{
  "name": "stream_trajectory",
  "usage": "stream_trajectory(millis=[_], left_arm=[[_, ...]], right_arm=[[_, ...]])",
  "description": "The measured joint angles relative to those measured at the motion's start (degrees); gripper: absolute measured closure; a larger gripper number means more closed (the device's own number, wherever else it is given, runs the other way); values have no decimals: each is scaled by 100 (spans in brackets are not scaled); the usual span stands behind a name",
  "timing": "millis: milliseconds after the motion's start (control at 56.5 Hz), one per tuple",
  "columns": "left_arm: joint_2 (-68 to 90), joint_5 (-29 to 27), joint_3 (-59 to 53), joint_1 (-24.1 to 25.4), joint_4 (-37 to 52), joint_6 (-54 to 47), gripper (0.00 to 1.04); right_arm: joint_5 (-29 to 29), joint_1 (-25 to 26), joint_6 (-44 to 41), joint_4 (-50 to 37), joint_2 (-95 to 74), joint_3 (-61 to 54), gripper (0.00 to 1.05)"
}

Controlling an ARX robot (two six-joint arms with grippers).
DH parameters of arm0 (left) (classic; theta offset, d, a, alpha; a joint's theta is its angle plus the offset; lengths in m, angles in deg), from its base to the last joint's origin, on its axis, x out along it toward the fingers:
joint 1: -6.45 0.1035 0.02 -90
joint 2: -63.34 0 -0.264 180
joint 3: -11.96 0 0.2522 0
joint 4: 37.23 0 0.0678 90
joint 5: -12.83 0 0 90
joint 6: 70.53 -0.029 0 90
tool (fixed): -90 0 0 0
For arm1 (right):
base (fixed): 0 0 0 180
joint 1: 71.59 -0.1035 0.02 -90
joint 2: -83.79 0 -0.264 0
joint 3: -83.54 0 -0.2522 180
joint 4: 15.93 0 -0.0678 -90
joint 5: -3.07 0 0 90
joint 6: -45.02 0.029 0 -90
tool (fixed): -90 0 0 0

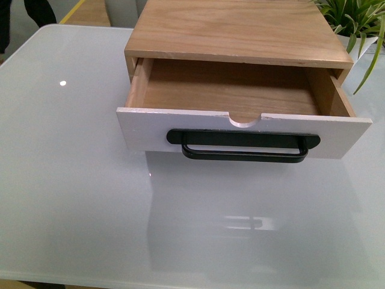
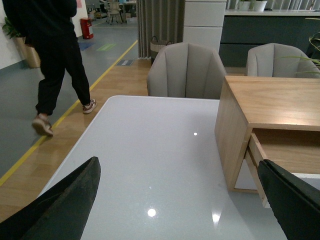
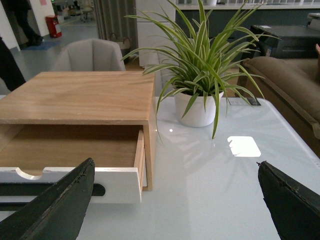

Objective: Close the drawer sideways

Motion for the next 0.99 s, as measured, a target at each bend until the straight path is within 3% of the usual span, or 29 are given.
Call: stream_trajectory(millis=[814, 867, 903, 991], left_arm=[[2, 4, 2, 0, -2, -2, 9], [337, 715, 264, 216, -741, -79, 9], [874, 1338, 603, 393, -1502, -173, 9], [1705, 1910, 914, 459, -2037, -321, 9]], right_arm=[[0, 0, -2, 0, 0, 0, 9], [116, 22, -28, 131, -74, 39, 9], [437, 63, -188, 758, -372, 269, 9], [699, 50, -647, 1268, -1213, 566, 9]])
